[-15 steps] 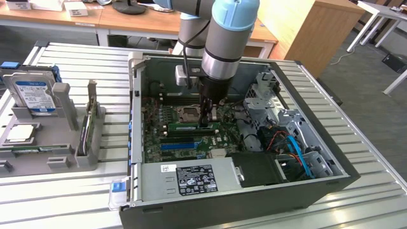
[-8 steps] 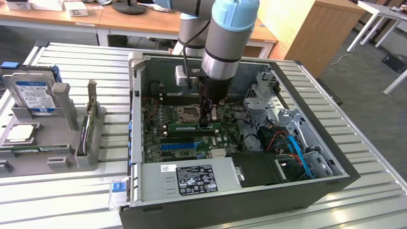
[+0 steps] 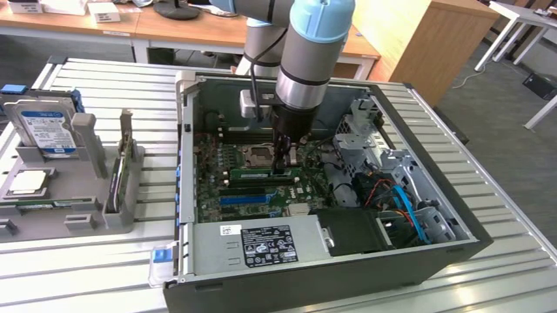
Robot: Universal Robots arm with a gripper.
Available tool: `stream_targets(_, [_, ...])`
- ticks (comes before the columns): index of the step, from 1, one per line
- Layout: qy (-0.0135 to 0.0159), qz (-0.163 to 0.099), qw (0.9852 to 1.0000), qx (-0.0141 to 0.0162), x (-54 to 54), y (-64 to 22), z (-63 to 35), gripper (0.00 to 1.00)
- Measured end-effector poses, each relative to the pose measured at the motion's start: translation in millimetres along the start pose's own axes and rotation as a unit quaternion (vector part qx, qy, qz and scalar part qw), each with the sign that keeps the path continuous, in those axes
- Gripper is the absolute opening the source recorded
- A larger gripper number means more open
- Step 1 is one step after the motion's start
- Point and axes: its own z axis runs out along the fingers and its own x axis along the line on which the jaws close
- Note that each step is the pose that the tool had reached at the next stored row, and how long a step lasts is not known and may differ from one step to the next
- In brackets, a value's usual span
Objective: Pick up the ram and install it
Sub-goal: 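Insert the ram into the slot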
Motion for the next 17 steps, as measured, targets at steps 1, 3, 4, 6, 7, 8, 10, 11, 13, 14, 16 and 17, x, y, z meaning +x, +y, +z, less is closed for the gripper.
stream_targets(1, [0.0,0.0,1.0,0.0,0.0,0.0,0.0,0.12])
stream_targets(3, [0.0,0.0,1.0,0.0,0.0,0.0,0.2,0.12])
stream_targets(4, [-0.0002,0.0,1.0,0.0001,0.0,0.0,0.6,0.12])
stream_targets(6, [0.0,0.0,1.0,0.0,0.0,0.0,0.9,0.12])
stream_targets(7, [0.0001,0.0,1.0,0.0,0.0,0.0,1.0,0.12])
stream_targets(8, [0.0,0.0,1.0,0.0,0.0,0.0,1.4,0.12])
stream_targets(10, [0.0,0.0,1.0,0.0,0.0,0.0,1.6,0.12])
stream_targets(11, [0.0001,0.0,1.0,0.0,0.0,0.0,1.6,0.12])
stream_targets(13, [0.0,0.0,1.0,0.0,0.0,0.0,2.2,0.12])
stream_targets(14, [0.0,0.0,1.0,0.0,0.0,0.0,2.4,0.12])
stream_targets(16, [0.0001,0.0,1.0,0.0,0.0,0.0,2.3,0.12])
stream_targets(17, [0.0001,0.0,1.0,0.0,0.0,0.0,2.4,0.12])
